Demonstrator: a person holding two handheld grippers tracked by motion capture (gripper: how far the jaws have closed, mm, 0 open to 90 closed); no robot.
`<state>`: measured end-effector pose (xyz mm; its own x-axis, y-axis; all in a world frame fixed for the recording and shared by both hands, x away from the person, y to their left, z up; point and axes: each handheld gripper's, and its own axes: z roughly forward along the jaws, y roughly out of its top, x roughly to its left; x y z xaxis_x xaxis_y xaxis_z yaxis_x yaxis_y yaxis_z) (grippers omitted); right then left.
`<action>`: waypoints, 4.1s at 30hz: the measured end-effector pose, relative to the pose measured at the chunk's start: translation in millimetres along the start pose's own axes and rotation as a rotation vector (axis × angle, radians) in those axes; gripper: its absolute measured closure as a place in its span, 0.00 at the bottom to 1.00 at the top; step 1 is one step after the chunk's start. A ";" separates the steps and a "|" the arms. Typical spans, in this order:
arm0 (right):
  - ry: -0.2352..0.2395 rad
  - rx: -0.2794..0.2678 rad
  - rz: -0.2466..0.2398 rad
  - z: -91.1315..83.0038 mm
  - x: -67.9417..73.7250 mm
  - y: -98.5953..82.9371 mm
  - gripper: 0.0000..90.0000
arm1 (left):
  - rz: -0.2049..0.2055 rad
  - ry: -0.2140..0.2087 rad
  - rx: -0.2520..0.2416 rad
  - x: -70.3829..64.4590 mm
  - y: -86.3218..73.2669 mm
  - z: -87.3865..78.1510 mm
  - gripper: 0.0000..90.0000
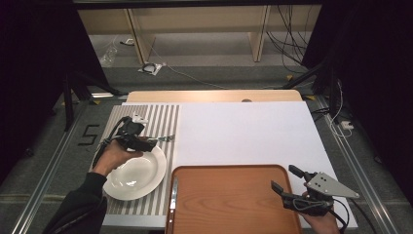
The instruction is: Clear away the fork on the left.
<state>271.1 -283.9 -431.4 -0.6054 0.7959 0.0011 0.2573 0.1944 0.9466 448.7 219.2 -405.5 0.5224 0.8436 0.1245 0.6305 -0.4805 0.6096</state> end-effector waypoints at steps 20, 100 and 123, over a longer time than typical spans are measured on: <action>0.005 0.003 0.001 0.0 -0.1 -0.2 0.24 | 0.039 -0.020 0.128 34.6 20.1 41.8 0.29; 0.020 0.009 0.000 0.8 -1.6 -0.1 0.24 | 0.180 -0.049 0.388 60.0 15.7 93.0 0.59; 0.021 0.008 0.000 1.2 -1.5 -0.5 0.24 | 0.200 -0.101 0.391 57.5 14.3 91.6 0.85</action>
<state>272.8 -284.4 -432.3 -0.6212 0.7836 0.0085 0.2634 0.1985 0.9440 540.4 238.9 -461.3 0.6971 0.7067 0.1208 0.6709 -0.7024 0.2376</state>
